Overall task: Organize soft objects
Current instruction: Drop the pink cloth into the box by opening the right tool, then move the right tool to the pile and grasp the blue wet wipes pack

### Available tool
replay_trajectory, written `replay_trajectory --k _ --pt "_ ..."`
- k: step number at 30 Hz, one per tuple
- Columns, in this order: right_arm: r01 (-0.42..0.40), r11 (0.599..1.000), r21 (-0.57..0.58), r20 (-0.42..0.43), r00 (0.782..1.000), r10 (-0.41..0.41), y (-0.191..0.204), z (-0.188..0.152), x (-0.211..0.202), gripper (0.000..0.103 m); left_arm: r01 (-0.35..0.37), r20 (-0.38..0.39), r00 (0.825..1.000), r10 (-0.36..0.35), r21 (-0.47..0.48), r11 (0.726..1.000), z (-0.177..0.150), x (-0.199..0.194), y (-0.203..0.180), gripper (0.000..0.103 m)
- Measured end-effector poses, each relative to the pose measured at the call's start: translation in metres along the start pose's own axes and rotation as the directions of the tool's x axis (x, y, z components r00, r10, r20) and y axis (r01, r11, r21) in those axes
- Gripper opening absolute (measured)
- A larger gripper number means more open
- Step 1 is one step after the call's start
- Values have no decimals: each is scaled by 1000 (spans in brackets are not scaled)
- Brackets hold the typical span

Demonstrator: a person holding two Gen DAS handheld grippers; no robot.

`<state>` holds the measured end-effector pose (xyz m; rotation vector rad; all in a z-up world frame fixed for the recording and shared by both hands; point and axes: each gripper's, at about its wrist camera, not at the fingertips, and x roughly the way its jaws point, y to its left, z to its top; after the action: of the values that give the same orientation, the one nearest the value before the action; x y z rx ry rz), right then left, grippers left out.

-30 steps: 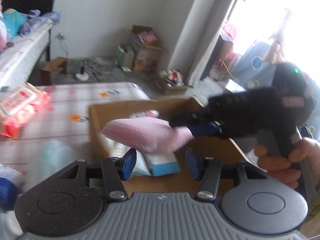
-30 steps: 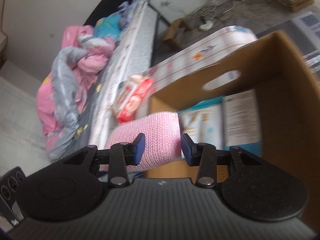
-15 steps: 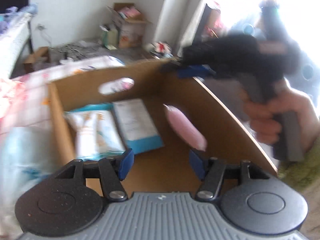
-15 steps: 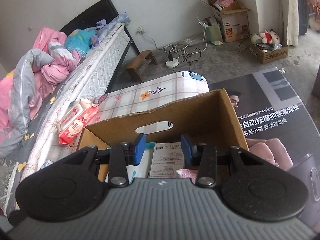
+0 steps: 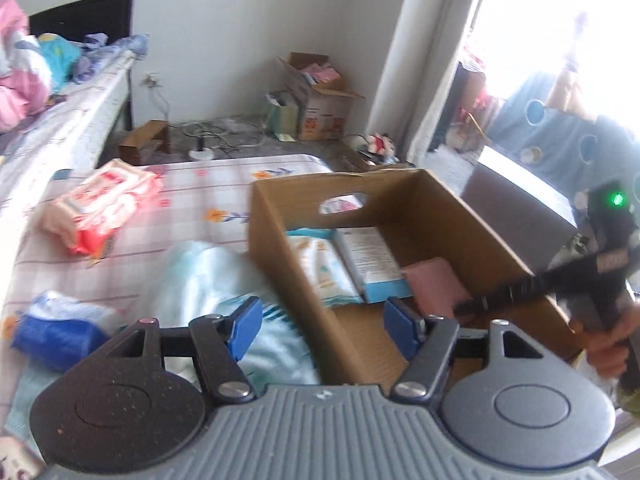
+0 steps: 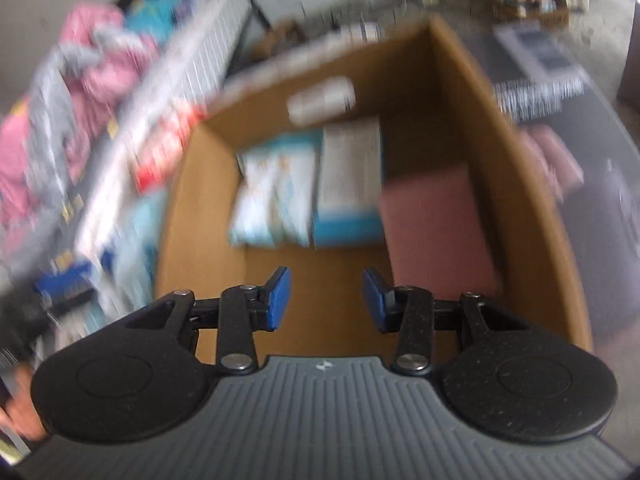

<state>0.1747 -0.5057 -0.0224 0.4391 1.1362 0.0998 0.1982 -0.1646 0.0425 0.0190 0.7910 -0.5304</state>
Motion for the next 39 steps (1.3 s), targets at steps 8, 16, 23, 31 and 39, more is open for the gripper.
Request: replay_trajectory --k 8,16,23,31,39 --pt "143 979 143 -113 985 -127 -25 -2 56 40 -23 19 1000 25 -80 997 -23 -31 37 70" --pt "156 970 187 -37 988 -152 -23 25 72 40 -37 10 999 39 -122 992 -32 -33 60 70" --pt "182 968 171 12 982 -186 -14 55 88 40 -55 -2 998 55 -142 988 -37 -28 74 72" --pt "181 970 164 90 976 -197 -12 67 87 41 -79 -8 997 78 -159 984 -46 -32 85 78" --pt "127 969 212 120 981 -155 -20 53 60 61 -88 45 994 95 -138 986 -59 -65 89 88"
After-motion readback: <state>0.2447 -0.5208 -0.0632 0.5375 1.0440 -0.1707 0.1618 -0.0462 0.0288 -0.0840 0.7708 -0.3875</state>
